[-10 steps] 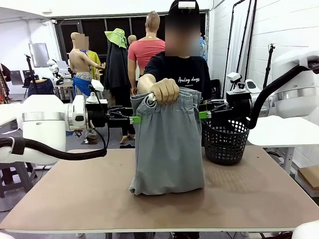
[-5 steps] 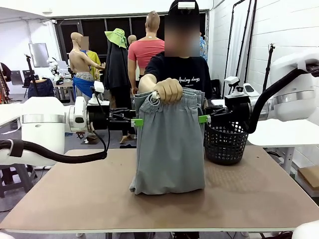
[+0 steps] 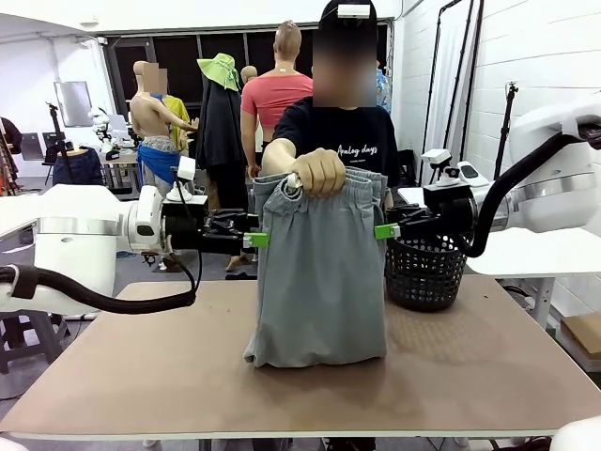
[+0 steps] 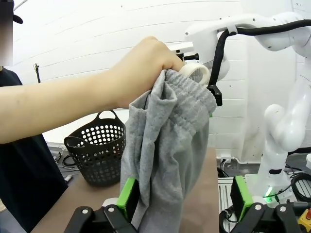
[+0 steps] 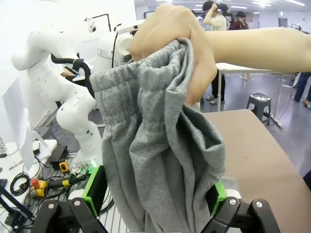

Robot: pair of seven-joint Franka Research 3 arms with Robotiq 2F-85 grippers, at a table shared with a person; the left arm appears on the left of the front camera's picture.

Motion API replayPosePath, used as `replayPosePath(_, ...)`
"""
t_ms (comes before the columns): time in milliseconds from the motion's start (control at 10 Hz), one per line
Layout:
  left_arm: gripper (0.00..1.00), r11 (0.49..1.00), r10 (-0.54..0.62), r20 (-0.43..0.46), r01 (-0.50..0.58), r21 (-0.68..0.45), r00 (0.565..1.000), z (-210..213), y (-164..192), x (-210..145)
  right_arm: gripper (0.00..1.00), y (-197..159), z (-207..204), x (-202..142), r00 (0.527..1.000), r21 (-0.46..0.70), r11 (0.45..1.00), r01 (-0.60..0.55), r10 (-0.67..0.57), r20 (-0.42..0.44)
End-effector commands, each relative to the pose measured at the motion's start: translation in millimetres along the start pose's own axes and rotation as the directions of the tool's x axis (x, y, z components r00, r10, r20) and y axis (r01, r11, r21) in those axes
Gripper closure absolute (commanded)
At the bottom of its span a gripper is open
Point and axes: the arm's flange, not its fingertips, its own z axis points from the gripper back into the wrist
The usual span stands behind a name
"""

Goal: Fold the training pants.
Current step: Release the ends of the Training pants and then grab the overlapped ends.

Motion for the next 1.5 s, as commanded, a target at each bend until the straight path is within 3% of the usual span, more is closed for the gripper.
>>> replayPosePath(0, 0.0, 1.0, 0.023, 0.003, -0.023, -0.016, 1.0, 3, 0, 0, 0.0, 12, -2, -3, 1.0, 0.019, 1.0, 0.014, -0.014, 0.006)
replayPosePath(300, 0.0, 0.999, 0.029, 0.002, -0.029, -0.031, 1.0, -2, 2, -4, 0.0, 16, -9, -6, 1.0, 0.035, 0.999, 0.014, -0.014, 0.008)
replayPosePath(600, 0.0, 1.0, 0.017, 0.001, -0.017, -0.016, 1.0, -9, 6, -5, 0.0, 10, -16, -6, 0.996, -0.087, 0.994, -0.065, 0.07, 0.055)
replayPosePath(700, 0.0, 1.0, 0.012, 0.006, -0.011, -0.017, 1.0, -10, 6, -4, 0.0, 8, -17, -6, 0.994, -0.08, 0.995, -0.066, 0.072, 0.085)
replayPosePath(1100, 0.0, 0.991, -0.066, -0.032, 0.069, 0.111, 0.997, -7, 7, 1, 0.0, -1, -17, -10, 0.994, -0.073, 0.997, -0.037, 0.044, 0.096)
replayPosePath(1400, 0.0, 0.985, -0.096, -0.003, 0.095, 0.143, 0.995, -3, 8, 1, 0.0, -7, -20, -9, 0.995, -0.063, 0.998, -0.03, 0.036, 0.093)
